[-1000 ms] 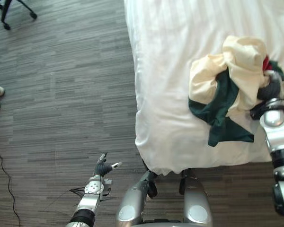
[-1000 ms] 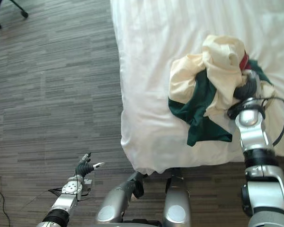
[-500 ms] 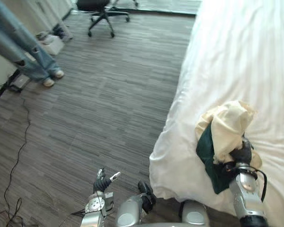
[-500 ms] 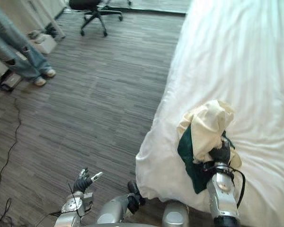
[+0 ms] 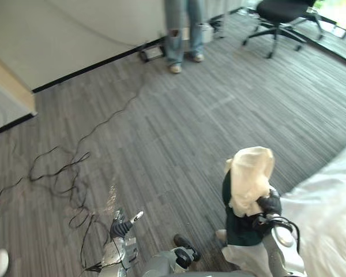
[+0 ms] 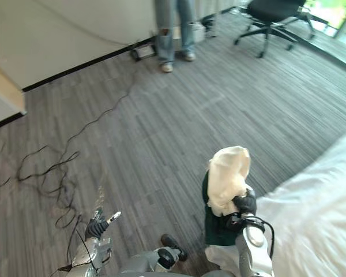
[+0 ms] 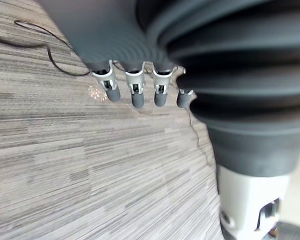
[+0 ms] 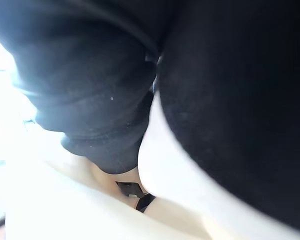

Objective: Tidy the bed and pick cloth on bed and put in laundry

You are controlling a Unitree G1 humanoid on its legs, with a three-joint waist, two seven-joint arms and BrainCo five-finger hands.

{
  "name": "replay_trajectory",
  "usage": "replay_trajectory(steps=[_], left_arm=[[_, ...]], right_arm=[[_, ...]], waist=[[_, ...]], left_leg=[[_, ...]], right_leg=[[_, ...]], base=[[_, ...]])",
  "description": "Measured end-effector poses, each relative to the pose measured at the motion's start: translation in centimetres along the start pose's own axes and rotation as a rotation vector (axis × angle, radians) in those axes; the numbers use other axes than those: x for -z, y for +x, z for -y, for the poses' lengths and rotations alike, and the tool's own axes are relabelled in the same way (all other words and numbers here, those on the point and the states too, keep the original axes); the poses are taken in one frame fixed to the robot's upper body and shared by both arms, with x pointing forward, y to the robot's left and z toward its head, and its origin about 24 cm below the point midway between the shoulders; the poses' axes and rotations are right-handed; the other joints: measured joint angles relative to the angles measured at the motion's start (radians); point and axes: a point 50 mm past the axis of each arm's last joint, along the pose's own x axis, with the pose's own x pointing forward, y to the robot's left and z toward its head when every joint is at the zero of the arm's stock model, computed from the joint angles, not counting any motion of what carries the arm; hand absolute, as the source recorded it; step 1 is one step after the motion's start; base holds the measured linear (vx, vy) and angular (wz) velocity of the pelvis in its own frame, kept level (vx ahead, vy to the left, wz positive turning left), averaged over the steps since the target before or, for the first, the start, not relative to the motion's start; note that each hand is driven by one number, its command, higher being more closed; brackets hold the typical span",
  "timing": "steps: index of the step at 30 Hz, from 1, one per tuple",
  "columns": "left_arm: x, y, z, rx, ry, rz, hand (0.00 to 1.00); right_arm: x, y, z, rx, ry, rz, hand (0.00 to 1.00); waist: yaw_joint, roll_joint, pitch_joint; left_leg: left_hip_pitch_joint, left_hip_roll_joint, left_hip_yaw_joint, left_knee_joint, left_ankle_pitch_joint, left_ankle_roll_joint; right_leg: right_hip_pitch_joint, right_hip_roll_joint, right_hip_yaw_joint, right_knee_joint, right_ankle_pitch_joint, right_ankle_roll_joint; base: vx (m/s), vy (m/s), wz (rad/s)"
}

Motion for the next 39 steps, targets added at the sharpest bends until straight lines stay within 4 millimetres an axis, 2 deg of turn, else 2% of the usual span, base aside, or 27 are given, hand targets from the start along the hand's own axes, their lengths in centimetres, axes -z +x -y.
replay_trajectory(steps=[2, 3, 4, 5, 6, 7, 8, 11, 12, 14, 15, 16, 18, 19, 21, 22, 23, 24, 25, 26, 32, 36, 39], left_arm=[[-0.5, 0.3, -0.8, -0.011, 0.020, 0.023, 0.00], [-0.7, 0.4, -1.1, -0.016, 0.027, 0.027, 0.00], [-0.7, 0.4, -1.1, -0.012, 0.029, 0.028, 0.00], [-0.6, 0.5, -1.0, -0.015, 0.028, 0.024, 0.00], [0.0, 0.6, -1.3, -0.029, 0.026, -0.003, 0.00], [0.1, 0.9, -1.7, -0.037, 0.040, -0.009, 0.00], [0.8, 1.3, -0.8, -0.012, 0.046, -0.049, 0.00], [1.9, 0.8, 0.5, 0.012, 0.007, -0.093, 0.00], [2.7, 0.3, 0.6, 0.008, -0.009, -0.121, 0.00], [3.9, -0.6, 0.2, -0.024, -0.044, -0.164, 0.00], [4.7, -0.9, 0.8, -0.026, -0.074, -0.199, 0.00], [5.1, -1.4, 1.3, -0.028, -0.125, -0.209, 0.00], [5.1, -1.7, 2.1, -0.034, -0.193, -0.205, 0.00], [4.8, -1.5, 2.4, -0.030, -0.216, -0.196, 0.00], [4.6, -1.5, 1.8, -0.063, -0.249, -0.184, 0.00], [4.5, -1.5, 1.5, -0.076, -0.258, -0.180, 0.00], [4.5, -1.5, 1.5, -0.076, -0.258, -0.177, 0.00], [4.5, -1.5, 1.6, -0.072, -0.256, -0.177, 0.00], [4.7, -1.5, 1.5, -0.068, -0.247, -0.187, 0.00], [5.6, -1.1, 1.3, 0.000, -0.106, -0.240, 0.00], [5.9, -1.2, 1.3, -0.003, -0.101, -0.251, 0.00], [7.8, -1.3, 1.0, -0.018, -0.061, -0.351, 0.00], [8.6, -1.2, 0.6, -0.038, -0.040, -0.401, 0.00]], right_arm=[[0.6, -0.3, -0.6, -0.009, 0.013, -0.018, 1.00], [0.8, -0.4, -0.6, -0.008, 0.013, -0.024, 1.00], [1.0, -0.5, -0.5, -0.003, 0.013, -0.031, 1.00], [1.3, -0.6, -0.5, 0.000, 0.013, -0.043, 1.00], [1.8, -0.7, -1.0, 0.002, 0.040, -0.060, 1.00], [2.2, -1.0, -1.4, 0.005, 0.066, -0.065, 1.00], [3.5, -1.8, -1.1, 0.031, 0.077, -0.119, 1.00], [5.6, -3.0, -0.6, 0.075, 0.077, -0.211, 1.00], [6.2, -3.3, -0.7, 0.095, 0.087, -0.233, 1.00], [6.9, -3.8, -1.2, 0.101, 0.089, -0.263, 1.00], [7.1, -3.8, -0.9, 0.108, 0.078, -0.274, 1.00], [7.1, -3.6, -0.7, 0.117, 0.065, -0.276, 1.00], [6.7, -3.2, -0.9, 0.114, 0.062, -0.262, 1.00], [6.6, -3.0, -1.2, 0.104, 0.061, -0.256, 1.00], [6.7, -3.0, -1.4, 0.097, 0.062, -0.260, 1.00], [6.6, -2.8, -1.5, 0.094, 0.061, -0.254, 1.00], [6.5, -2.7, -1.4, 0.093, 0.057, -0.253, 1.00], [6.6, -2.5, -1.3, 0.092, 0.047, -0.259, 1.00], [7.0, -2.4, -1.2, 0.095, 0.037, -0.279, 1.00], [9.5, -2.8, 0.5, 0.149, -0.036, -0.426, 1.00], [9.8, -3.0, 0.7, 0.158, -0.035, -0.436, 1.00], [11.5, -4.1, 2.3, 0.227, -0.026, -0.523, 1.00], [12.5, -4.6, 3.3, 0.294, 0.016, -0.580, 1.00]], waist=[[-0.004, -0.005, 0.000], [-0.007, -0.011, 0.000], [-0.010, -0.013, 0.000], [-0.022, -0.007, 0.000], [-0.040, -0.026, 0.006], [-0.059, -0.047, 0.015], [-0.069, -0.066, 0.036], [-0.070, -0.068, 0.043], [-0.060, -0.076, 0.040], [-0.039, -0.112, 0.024], [-0.037, -0.096, 0.012], [-0.015, -0.065, -0.005], [0.003, -0.048, -0.007], [0.003, -0.065, 0.005], [0.017, -0.075, 0.010], [0.027, -0.084, 0.010], [0.030, -0.083, 0.009], [0.026, -0.069, 0.007], [0.026, -0.069, 0.004], [-0.027, -0.085, 0.020], [-0.026, -0.084, 0.021], [-0.026, -0.081, 0.024], [-0.026, -0.081, 0.042]], left_leg=[[0.056, -0.043, -0.139, -0.045, 0.017, 0.018], [0.080, -0.071, -0.221, -0.053, 0.022, 0.011], [0.089, -0.083, -0.264, -0.058, 0.021, 0.009], [0.111, -0.088, -0.309, -0.092, -0.048, -0.050], [0.113, -0.057, -0.196, -0.039, -0.163, -0.152], [0.094, 0.018, -0.084, 0.060, -0.185, -0.027], [0.127, 0.000, -0.155, 0.076, -0.130, -0.014], [0.185, -0.020, -0.310, 0.060, -0.127, -0.018], [0.222, -0.036, -0.359, 0.049, -0.130, -0.033], [0.277, -0.079, -0.404, 0.046, -0.150, -0.071], [0.302, -0.070, -0.423, 0.050, -0.156, -0.096], [0.298, -0.054, -0.440, 0.082, -0.146, -0.114], [0.243, -0.046, -0.435, 0.205, -0.146, -0.123], [0.172, -0.012, -0.371, 0.356, -0.178, -0.174], [0.125, 0.103, -0.215, 0.488, -0.203, -0.178], [0.107, 0.165, -0.127, 0.482, -0.211, -0.187], [0.106, 0.193, -0.086, 0.414, -0.207, -0.195], [0.110, 0.221, -0.043, 0.258, -0.169, -0.203], [0.126, 0.204, -0.037, 0.222, -0.159, -0.176], [0.252, 0.095, -0.150, -0.106, -0.010, -0.204], [0.254, 0.096, -0.144, -0.105, -0.010, -0.204], [0.256, 0.099, -0.134, -0.101, -0.013, -0.209], [0.261, 0.106, -0.126, -0.094, -0.019, -0.219]], right_leg=[[-0.063, 0.123, 0.242, 0.015, -0.066, 0.066], [-0.090, 0.159, 0.285, 0.016, -0.088, 0.073], [-0.111, 0.176, 0.301, 0.013, -0.096, 0.064], [-0.156, 0.235, 0.357, -0.024, -0.106, 0.059], [-0.193, 0.252, 0.430, -0.079, -0.115, 0.077], [-0.229, 0.267, 0.478, -0.106, -0.132, 0.112], [-0.257, 0.309, 0.652, -0.132, -0.140, 0.126], [-0.323, 0.400, 0.840, -0.137, -0.130, 0.131], [-0.344, 0.408, 0.860, -0.172, -0.086, 0.136], [-0.349, 0.388, 0.838, -0.297, 0.152, 0.093], [-0.332, 0.378, 0.814, -0.257, 0.151, 0.116], [-0.308, 0.363, 0.767, -0.283, 0.151, 0.112], [-0.234, 0.326, 0.706, -0.370, 0.148, 0.105], [-0.169, 0.297, 0.661, -0.437, 0.149, 0.105], [-0.087, 0.275, 0.597, -0.494, 0.150, 0.104], [-0.058, 0.255, 0.562, -0.508, 0.150, 0.105], [-0.051, 0.248, 0.542, -0.509, 0.149, 0.107], [-0.042, 0.250, 0.506, -0.510, 0.145, 0.121], [-0.035, 0.243, 0.498, -0.516, 0.143, 0.136], [-0.029, 0.285, 0.411, -0.690, 0.257, 0.131], [-0.030, 0.286, 0.415, -0.689, 0.257, 0.131], [-0.034, 0.286, 0.421, -0.678, 0.254, 0.131], [-0.067, 0.285, 0.439, -0.608, 0.214, 0.126]], base=[[0.17, 0.075, 2.07], [0.17, 0.032, 2.15], [0.16, 0.025, 2.14], [0.19, 0.016, 1.93], [0.23, -0.024, 2.24], [0.40, -0.105, 2.75], [0.36, -0.125, 2.54], [0.33, -0.046, 2.08], [0.35, -0.018, 1.70], [0.38, -0.046, 1.33], [0.37, -0.042, 1.05], [0.36, -0.032, 0.91], [0.35, 0.004, 1.01], [0.37, -0.002, 1.30], [0.26, 0.003, 1.12], [0.19, 0.041, 0.82], [0.19, 0.134, 0.75], [0.12, 0.147, 0.56], [0.09, 0.125, 0.41], [0.03, 0.036, 0.12], [0.00, 0.000, -0.01], [0.00, 0.000, -0.05], [-0.03, -0.024, -0.14]])
